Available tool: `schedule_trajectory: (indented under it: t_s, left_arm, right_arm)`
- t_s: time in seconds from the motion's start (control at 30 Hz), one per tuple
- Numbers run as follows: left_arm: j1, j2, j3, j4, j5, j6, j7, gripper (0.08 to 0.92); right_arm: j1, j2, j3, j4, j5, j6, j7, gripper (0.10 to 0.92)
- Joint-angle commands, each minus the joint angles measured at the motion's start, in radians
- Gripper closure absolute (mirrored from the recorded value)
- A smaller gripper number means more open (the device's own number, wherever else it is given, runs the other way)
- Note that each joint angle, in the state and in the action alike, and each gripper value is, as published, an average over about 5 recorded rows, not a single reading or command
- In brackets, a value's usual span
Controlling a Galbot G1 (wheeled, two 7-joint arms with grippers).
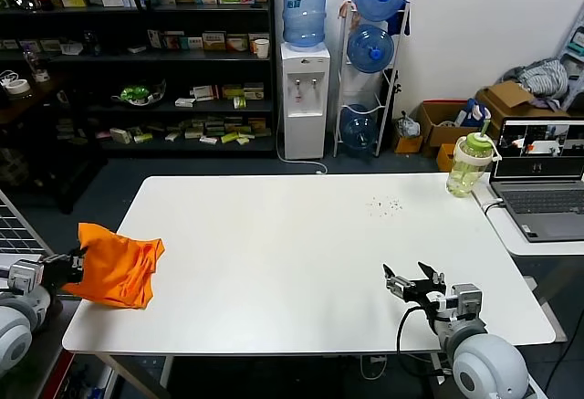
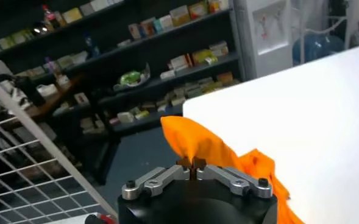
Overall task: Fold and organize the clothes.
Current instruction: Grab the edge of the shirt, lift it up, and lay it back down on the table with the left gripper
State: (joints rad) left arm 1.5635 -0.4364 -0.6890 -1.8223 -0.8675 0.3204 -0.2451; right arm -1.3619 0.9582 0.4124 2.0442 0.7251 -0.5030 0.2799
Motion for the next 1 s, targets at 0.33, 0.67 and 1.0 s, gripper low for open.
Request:
schedule_trajectory:
  t_s: [0.33,0.67,1.0]
  left_arm:
    - [-0.188,0.069,0.220,-0.228,-0.549,0.145,-0.257,0.881]
    - [-1.054,-0.509,0.996,-0.117,-0.898,0.150,-0.638,0.881]
    - [-1.164,-0.715,1.097,0.107,-0.814,0.166,-0.597,0.881]
  right_arm:
    - [0.001,0.025,-0.005,-0.005,-0.013,-0.005,0.010,0.203]
    - [-0.078,0.054,0.057,0.038,-0.034,-0.016,0.026,0.203]
    - [-0.124,0.061,0.102,0.054,-0.029,-0.018,0.030,0.203]
